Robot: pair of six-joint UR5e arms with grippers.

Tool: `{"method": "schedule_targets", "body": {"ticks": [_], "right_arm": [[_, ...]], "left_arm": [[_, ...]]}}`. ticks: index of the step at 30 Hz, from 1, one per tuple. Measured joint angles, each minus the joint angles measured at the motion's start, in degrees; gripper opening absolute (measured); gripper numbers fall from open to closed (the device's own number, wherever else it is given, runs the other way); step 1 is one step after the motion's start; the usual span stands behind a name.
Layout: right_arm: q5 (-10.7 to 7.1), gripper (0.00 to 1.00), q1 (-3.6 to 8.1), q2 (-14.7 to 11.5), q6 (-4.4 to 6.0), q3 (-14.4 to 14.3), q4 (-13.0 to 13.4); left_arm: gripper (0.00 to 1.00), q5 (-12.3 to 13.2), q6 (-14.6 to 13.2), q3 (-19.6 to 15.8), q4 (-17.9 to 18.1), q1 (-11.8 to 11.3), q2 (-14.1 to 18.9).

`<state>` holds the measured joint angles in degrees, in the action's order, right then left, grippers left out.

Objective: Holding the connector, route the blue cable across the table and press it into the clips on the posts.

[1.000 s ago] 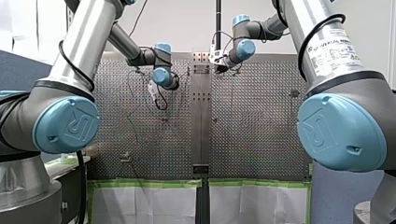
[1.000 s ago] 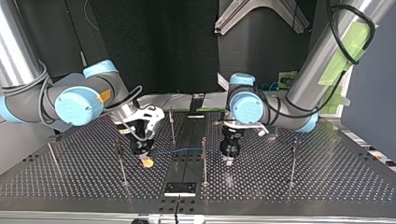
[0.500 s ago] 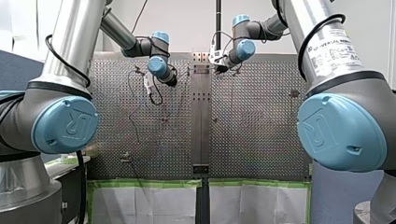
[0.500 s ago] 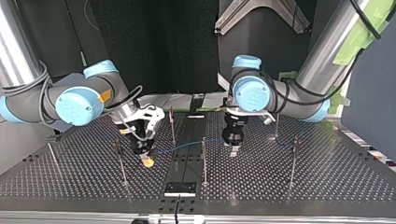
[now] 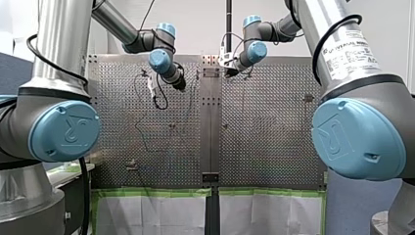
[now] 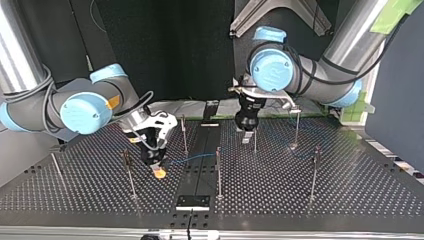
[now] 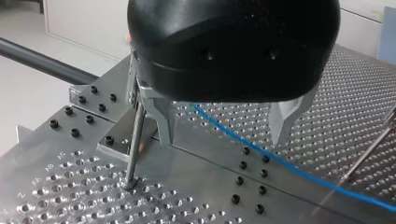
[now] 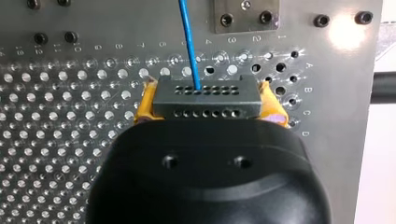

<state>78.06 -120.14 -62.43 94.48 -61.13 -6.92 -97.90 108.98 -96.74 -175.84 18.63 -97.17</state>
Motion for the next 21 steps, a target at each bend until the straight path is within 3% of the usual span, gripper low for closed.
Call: {"method": "schedule_targets", "body": {"ticks": [9,16,21], "right_arm": [[0.08,0.00,0.75,-0.03,0.02,0.00,-0.10],[0.08,0.00,1.25,-0.02,0.01,0.00,-0.10],[0.05,0.00,1.33,-0.02,0.01,0.00,-0.11]], "left_arm": [[1.00,-0.07,-1.04,-1.75,1.86,2.70,3.97],[1.00,-3.02,-0.98,1.24,2.26,6.16,7.06],[1.00,-5.81,-1.38,4.02,2.13,8.96,5.62]]}}
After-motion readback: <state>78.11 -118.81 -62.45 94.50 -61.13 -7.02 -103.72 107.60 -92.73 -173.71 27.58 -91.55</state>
